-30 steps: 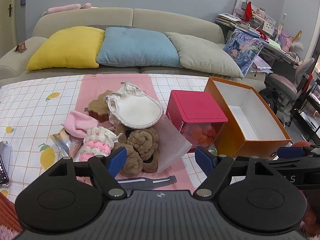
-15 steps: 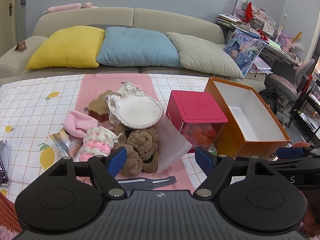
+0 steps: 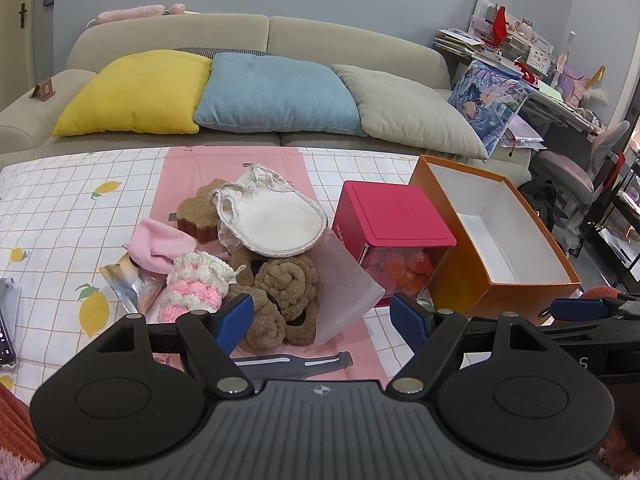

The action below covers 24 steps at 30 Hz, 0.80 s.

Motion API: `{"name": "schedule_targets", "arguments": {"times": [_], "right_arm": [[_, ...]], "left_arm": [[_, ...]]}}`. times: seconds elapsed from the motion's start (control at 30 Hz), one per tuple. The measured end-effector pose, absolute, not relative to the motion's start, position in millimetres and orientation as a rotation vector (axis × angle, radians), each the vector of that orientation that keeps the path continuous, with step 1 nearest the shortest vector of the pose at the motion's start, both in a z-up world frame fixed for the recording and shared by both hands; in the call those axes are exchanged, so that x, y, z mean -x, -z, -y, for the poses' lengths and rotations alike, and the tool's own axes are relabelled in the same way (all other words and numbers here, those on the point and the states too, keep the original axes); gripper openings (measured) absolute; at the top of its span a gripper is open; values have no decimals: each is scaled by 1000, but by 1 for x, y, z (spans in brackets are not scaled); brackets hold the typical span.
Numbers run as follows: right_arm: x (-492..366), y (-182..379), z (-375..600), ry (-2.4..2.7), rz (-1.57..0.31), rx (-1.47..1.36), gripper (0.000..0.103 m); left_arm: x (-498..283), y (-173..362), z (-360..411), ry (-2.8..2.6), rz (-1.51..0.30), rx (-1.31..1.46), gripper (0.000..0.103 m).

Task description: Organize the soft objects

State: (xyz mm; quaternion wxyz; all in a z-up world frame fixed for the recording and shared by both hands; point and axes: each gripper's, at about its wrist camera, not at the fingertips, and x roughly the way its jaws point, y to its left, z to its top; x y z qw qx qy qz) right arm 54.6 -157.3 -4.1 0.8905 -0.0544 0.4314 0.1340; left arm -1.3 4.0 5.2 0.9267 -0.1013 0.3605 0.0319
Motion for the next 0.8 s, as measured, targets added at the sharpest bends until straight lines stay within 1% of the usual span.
{"name": "schedule_targets", "arguments": {"times": [0.8], "right_arm": [[-55,3,156,-285,-902,124,99]], "left_arm": [[4,-5,-7,-69,-740,229,91]]}}
